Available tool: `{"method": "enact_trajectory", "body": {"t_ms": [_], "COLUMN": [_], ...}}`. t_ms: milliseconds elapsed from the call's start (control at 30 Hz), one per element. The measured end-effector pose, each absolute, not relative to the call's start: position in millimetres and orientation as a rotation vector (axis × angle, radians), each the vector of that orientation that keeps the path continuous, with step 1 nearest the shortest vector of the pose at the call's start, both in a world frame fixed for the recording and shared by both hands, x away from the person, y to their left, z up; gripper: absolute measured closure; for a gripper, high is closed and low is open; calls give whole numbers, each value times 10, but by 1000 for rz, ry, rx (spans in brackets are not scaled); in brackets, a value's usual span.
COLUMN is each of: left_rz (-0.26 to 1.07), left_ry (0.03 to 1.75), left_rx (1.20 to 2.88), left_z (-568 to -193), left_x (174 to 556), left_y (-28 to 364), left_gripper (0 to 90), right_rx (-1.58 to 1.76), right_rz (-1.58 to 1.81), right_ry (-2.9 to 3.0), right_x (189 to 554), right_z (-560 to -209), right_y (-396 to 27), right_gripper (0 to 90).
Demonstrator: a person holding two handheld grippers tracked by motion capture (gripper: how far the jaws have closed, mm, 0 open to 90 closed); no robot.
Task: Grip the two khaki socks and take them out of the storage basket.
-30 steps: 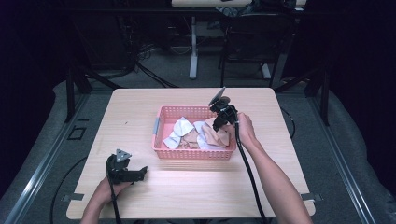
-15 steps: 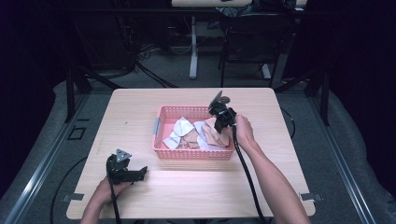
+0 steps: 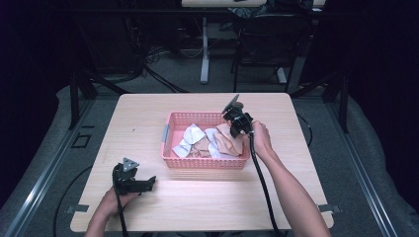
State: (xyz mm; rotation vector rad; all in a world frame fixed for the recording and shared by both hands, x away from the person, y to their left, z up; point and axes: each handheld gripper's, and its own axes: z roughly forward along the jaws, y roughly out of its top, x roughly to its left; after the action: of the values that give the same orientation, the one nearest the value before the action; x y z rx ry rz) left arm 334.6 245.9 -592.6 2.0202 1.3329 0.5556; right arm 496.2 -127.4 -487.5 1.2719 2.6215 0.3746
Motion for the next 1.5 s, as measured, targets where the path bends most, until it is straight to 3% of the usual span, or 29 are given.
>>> {"method": "enact_trajectory", "body": {"t_ms": [533,1500], "left_rz": [555,557], "left_ry": [1332,1331], "left_rx": [2020,2021], "left_z": [-5926,-5926], "left_x": [3347,3347], "left_y": [2459,2459], "left_gripper": [4,4], "right_rx": [1233,1189], "right_rz": [649,778], "right_ry": [2586,2598], "right_x": [4772,4471], "right_z": [-4219,-3576], "right_y": [-1338,-1637], "right_gripper": [870,868]}}
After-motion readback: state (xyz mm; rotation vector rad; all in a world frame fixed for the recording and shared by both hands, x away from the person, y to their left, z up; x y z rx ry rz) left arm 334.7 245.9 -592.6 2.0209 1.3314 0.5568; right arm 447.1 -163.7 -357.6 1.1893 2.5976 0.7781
